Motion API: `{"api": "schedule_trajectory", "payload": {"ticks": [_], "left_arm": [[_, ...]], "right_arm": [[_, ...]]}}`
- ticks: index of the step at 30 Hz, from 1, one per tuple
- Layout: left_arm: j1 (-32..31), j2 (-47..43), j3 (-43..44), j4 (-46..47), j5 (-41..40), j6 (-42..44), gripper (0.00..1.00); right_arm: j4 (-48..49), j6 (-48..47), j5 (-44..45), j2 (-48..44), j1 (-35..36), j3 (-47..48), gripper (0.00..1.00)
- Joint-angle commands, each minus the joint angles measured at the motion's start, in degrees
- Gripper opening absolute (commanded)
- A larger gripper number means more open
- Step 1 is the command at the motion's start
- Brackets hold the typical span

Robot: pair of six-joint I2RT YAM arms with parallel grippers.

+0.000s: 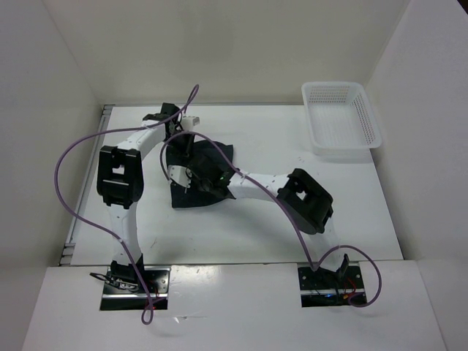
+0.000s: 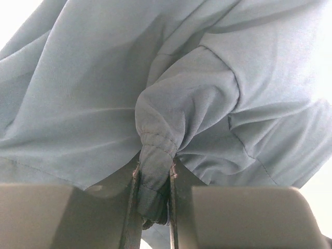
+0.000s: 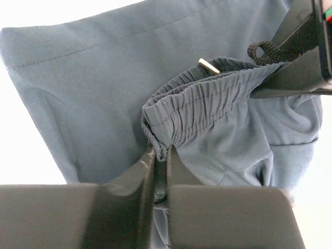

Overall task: Fold and stack the shorts
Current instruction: Fold the shorts

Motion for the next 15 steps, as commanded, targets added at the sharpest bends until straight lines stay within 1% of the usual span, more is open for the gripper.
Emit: {"api": "schedule_trajectory", "payload": {"ticks": [1, 2, 3, 6, 8, 10, 15], "left_arm": [[0.3, -0.3, 5.0, -0.2, 1.9, 0.3, 0.05], [0.3, -0.8, 5.8, -0.7, 1.9, 0.3, 0.05], [0.3, -0.8, 6.6, -0.7, 2.4, 0.3, 0.05], [0.3, -2.0, 9.6, -1.3, 1.8, 0.3, 0.04], [0.3, -3.7, 11.2, -1.8, 1.8, 0.3, 0.04], [0.9, -4.6, 12.5, -2.5, 1.8, 0.3, 0.04], [2.6, -5.9, 15.2, -3.8, 1.8, 0.3, 0.04]], "right_arm": [[0.3, 1.7, 0.9, -7.3, 0.3, -1.3, 0.05], [-0.5, 1.7, 0.9, -8.3, 0.3, -1.9, 0.01], [-1.4, 2.4, 0.9, -9.3, 0.3, -1.9, 0.0], [-4.5, 4.4, 0.2, -13.4, 0.3, -1.9, 0.0], [-7.5, 5.7, -2.3, -15.4, 0.3, -0.6, 0.0], [-8.1, 6.4, -4.2, -16.7, 1.8, 0.1, 0.0], [-8.7, 6.9, -6.6, -16.7, 4.4, 2.1, 0.0]]}}
